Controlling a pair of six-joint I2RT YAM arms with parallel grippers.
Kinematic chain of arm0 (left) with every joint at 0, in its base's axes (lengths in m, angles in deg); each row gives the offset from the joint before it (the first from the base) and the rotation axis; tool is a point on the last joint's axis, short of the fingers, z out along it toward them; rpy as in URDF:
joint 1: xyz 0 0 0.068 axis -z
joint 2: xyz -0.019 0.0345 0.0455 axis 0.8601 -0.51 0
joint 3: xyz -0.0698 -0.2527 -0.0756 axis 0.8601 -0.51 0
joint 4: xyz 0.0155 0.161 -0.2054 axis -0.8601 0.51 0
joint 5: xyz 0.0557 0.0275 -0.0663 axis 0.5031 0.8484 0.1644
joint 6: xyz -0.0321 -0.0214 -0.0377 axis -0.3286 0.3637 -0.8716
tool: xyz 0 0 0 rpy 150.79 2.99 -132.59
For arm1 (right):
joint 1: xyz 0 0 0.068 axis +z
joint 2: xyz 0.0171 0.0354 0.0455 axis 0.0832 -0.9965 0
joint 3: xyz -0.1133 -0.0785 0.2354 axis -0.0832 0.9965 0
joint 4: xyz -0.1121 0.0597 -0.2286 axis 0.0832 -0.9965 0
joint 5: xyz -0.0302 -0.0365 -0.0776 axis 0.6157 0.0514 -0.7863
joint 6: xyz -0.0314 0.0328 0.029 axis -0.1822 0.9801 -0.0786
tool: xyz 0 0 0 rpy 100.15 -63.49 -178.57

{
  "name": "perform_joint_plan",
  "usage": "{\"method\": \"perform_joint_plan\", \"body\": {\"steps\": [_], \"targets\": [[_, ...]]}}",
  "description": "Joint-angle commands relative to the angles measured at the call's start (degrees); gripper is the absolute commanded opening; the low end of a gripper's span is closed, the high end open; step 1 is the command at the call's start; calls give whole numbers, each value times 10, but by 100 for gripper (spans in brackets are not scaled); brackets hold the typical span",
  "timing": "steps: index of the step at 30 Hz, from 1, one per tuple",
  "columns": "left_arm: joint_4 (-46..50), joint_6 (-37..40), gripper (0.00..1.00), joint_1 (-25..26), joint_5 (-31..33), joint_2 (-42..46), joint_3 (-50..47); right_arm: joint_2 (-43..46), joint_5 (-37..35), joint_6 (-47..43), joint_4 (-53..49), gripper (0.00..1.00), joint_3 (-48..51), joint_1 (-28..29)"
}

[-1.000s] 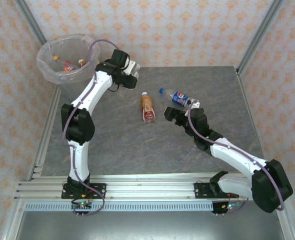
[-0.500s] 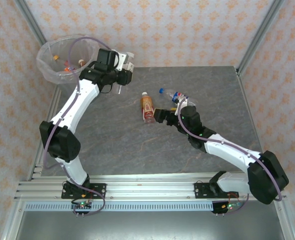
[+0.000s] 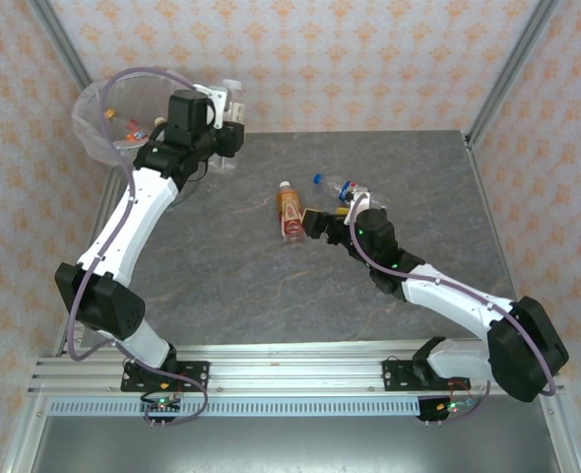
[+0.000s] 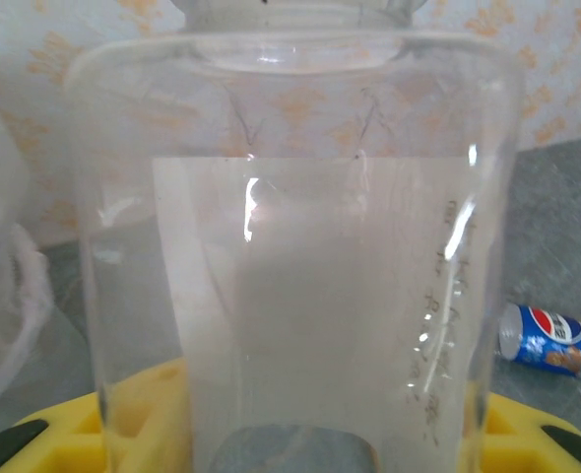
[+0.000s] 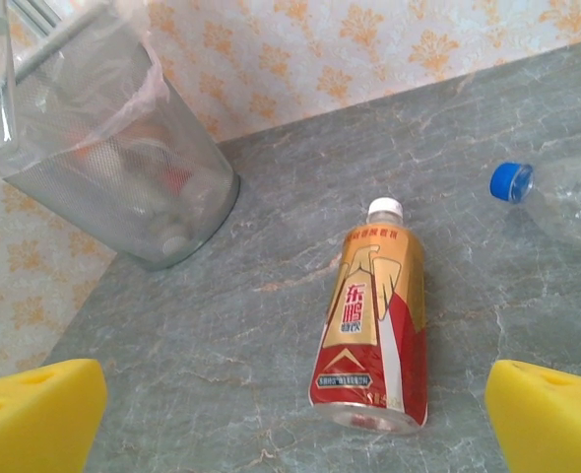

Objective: Put the plastic bottles in the bin

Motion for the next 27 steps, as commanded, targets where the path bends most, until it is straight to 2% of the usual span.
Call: {"method": "perform_joint_plan", "body": {"steps": [1, 5, 11, 15, 23, 27], "targets": [[-43, -35, 39, -18, 47, 34, -7, 38, -20, -27, 56, 99, 13, 5], [-39, -84, 40, -60, -8, 35, 15, 56, -5, -43, 57, 99, 17, 5], [-19, -86, 40, -80, 4, 20, 66, 53, 5, -36, 58, 99, 17, 4], [-3, -38, 40, -81, 45, 1, 112, 47, 2, -36, 61, 99, 17, 4], [-59, 79, 40, -88, 103, -8, 124, 48, -13, -26, 69, 99, 23, 4], [-67, 163, 40, -94, 167, -36, 151, 47, -21, -26, 71, 99, 27, 5]]}}
